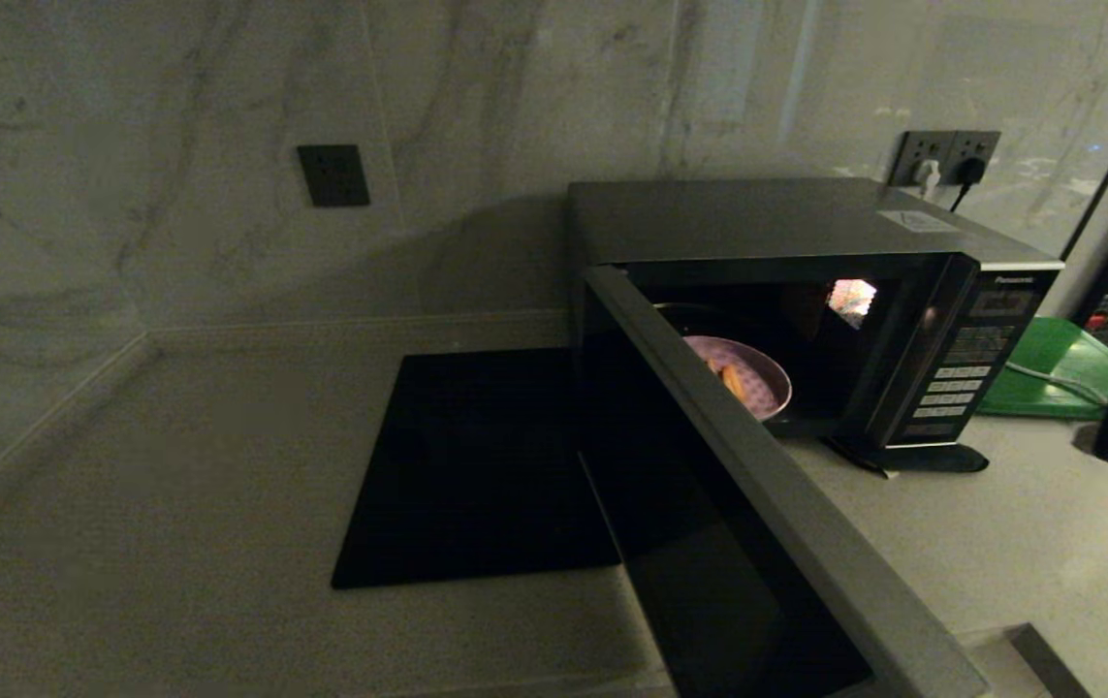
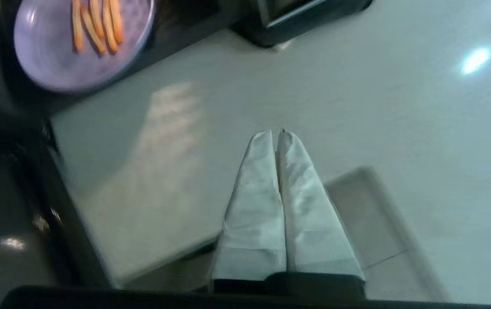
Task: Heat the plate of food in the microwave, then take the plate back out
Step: Close the microwave oven
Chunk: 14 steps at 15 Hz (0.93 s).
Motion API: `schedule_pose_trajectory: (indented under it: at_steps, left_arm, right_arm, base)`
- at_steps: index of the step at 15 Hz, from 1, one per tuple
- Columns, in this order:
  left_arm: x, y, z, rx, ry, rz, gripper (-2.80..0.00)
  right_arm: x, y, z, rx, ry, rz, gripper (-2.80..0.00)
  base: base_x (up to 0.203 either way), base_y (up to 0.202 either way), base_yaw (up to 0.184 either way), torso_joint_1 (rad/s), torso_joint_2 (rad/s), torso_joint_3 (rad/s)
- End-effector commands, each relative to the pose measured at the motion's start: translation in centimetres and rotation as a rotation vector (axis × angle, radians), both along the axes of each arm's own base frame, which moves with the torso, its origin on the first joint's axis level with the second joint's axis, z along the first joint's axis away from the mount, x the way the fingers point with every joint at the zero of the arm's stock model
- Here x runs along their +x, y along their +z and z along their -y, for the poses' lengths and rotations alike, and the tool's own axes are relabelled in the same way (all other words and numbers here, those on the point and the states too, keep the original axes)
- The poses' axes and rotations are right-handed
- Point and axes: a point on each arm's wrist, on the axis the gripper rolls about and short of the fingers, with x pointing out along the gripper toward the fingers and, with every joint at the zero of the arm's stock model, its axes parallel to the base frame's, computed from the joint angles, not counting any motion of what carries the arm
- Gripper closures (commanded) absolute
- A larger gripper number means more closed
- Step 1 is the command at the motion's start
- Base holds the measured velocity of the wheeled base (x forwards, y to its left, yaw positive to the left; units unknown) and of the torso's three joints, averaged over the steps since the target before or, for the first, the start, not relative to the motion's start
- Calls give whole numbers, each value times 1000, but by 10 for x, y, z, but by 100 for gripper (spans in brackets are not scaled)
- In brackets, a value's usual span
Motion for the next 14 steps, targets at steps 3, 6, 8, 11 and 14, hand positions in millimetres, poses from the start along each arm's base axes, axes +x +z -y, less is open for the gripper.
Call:
schedule_pose_trajectory:
  at_steps: [3, 6, 8, 11, 14]
  left_arm:
    - [0, 0, 0, 0, 2, 0, 0]
    - [0, 0, 0, -1, 1, 0, 0]
    - [0, 0, 0, 0, 2, 0, 0]
    - [0, 0, 0, -1, 2, 0, 0]
    - [0, 0, 0, 0, 1, 0, 0]
  right_arm:
    - [-59, 36, -3, -71, 112, 187, 0]
    - [-70, 51, -12, -94, 259, 253, 0]
    - [-71, 68, -19, -70, 353, 300, 0]
    - [-75, 98, -30, 10, 530, 320, 0]
    - [-80, 138, -42, 220, 693, 317, 0]
  base:
    - [0, 0, 0, 0, 0, 0]
    - [0, 0, 0, 0, 0, 0]
    - [0, 0, 0, 0, 0, 0]
    - [0, 0, 0, 0, 0, 0]
    - [0, 0, 0, 0, 0, 0]
